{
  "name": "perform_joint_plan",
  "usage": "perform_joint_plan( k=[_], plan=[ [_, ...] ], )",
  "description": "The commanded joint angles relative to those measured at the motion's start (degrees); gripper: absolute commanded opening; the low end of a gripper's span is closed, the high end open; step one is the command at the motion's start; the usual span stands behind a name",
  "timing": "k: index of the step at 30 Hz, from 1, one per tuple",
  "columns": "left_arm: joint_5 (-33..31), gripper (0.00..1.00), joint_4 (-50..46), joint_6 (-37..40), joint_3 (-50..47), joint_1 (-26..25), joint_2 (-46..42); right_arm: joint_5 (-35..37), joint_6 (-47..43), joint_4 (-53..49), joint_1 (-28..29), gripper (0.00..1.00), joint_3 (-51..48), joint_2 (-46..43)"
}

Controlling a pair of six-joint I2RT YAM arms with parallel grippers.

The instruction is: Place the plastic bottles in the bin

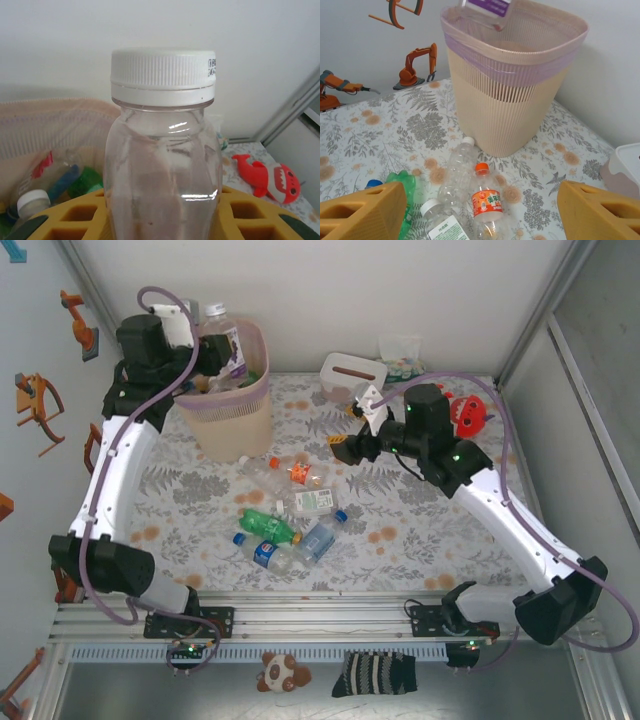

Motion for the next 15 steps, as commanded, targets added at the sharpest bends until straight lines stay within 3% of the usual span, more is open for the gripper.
perform_joint_plan(
  k=[1,11,15],
  plan=[
    [0.0,0.33,4.7,-1.0,3.8,0.9,4.1,-0.6,-0.4,1.0,0.2,0.78,0.9,-0.8],
    [3.7,0.32,0.4,-3.2,15.8,1.5,18.4,0.7,1.5,2.0,0.2,0.78,-1.4,-3.6],
    [4.5,0.32,-2.0,-4.3,15.9,1.5,20.8,1.2,2.4,2.3,0.3,0.78,-3.1,-4.7]
  ],
)
